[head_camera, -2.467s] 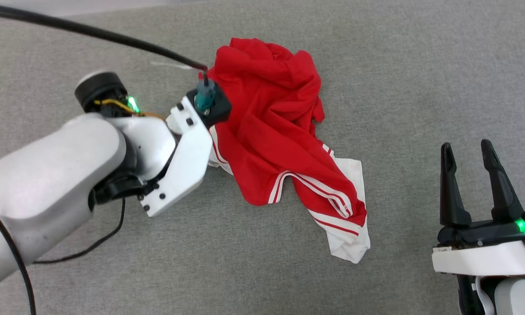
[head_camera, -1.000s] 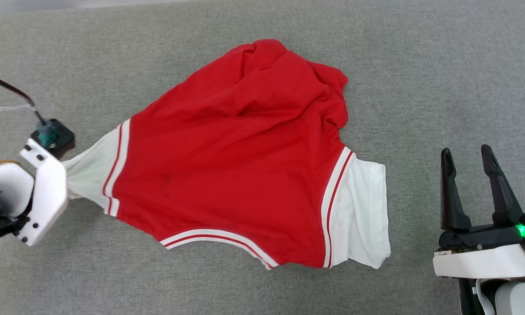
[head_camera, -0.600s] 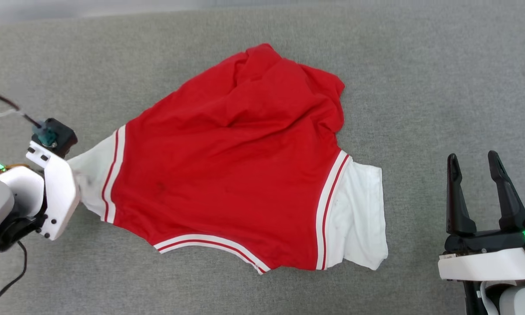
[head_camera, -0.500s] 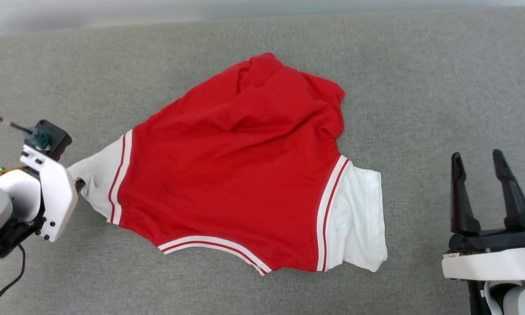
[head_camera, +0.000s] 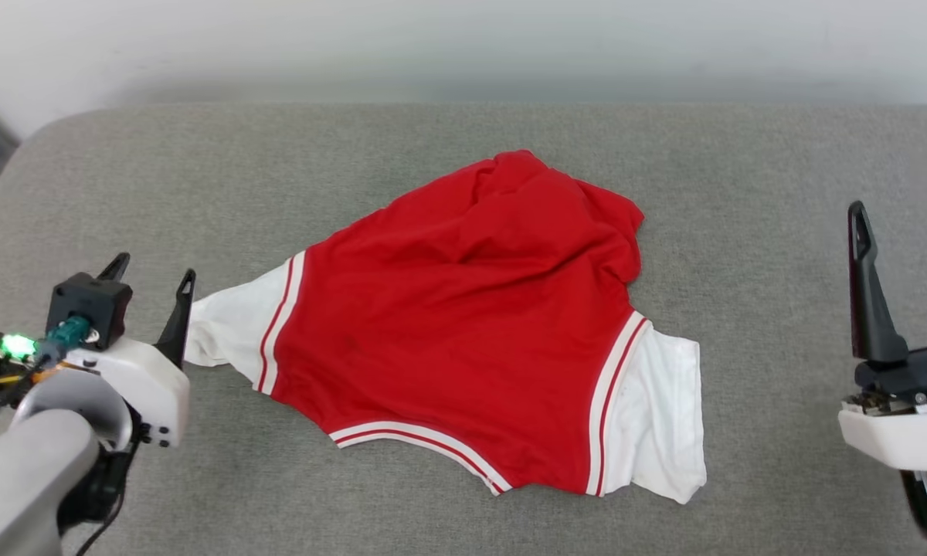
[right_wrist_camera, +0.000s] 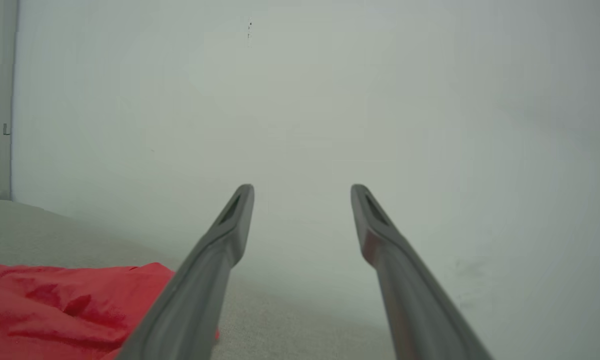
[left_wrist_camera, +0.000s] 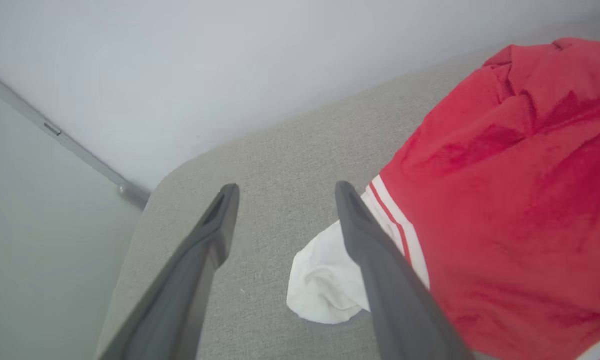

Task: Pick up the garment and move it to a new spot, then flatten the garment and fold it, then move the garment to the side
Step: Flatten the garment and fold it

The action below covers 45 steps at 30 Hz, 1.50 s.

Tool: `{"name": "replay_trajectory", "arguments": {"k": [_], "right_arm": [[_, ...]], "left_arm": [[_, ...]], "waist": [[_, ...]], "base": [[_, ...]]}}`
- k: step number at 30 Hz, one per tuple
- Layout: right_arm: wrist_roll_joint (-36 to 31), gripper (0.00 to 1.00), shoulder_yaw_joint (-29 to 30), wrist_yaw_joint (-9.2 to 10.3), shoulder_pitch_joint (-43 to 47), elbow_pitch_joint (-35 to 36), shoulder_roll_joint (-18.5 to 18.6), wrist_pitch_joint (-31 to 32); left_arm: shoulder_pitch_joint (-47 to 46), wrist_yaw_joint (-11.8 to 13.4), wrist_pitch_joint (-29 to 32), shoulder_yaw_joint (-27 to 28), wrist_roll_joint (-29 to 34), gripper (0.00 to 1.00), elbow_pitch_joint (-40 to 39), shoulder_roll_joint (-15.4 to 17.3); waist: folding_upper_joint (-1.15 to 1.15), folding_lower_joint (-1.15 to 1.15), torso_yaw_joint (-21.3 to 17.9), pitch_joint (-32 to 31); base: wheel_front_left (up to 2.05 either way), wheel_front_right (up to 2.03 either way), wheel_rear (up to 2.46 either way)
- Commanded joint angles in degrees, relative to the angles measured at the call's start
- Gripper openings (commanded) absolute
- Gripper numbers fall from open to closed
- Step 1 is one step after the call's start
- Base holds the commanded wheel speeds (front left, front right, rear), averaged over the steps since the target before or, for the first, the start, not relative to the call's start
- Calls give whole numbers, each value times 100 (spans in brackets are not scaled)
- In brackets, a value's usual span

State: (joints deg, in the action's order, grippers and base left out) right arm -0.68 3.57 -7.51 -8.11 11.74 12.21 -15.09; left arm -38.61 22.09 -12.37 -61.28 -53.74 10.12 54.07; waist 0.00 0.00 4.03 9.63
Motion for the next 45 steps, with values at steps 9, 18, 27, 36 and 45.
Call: {"name": "replay_trajectory", "arguments": {"k": [9, 18, 27, 36, 45], "right_arm": [[737, 100, -1136, 5, -742, -585, 1269, 1228], [2672, 100, -2620, 4, -1428, -758, 2726, 4171], [4413, 100, -3758, 4, -1709, -866, 3212, 6077], [4619, 100, -5184, 4, -2106, -1536, 2913, 6285], [4501, 0, -6228, 7, -2247, -2355, 2647, 5489]], "left_arm": [[1353, 1200, -278, 1585, 754, 100, -837, -678], [3133, 1478, -282, 3707, 2294, 100, -1530, -1861], [3974, 815, -283, 4688, 3384, 100, -1694, -3094], [3804, -109, -283, 5236, 4102, 100, -1405, -4020], [3725, -603, -283, 5541, 4486, 100, -1222, -4446]], "waist": [[0, 0, 94, -149], [0, 0, 160, -79], [0, 0, 327, 65], [0, 0, 539, 479], [0, 0, 486, 538]], "base": [[0, 0, 0], [0, 0, 0], [0, 0, 0], [0, 0, 0], [0, 0, 0]]}}
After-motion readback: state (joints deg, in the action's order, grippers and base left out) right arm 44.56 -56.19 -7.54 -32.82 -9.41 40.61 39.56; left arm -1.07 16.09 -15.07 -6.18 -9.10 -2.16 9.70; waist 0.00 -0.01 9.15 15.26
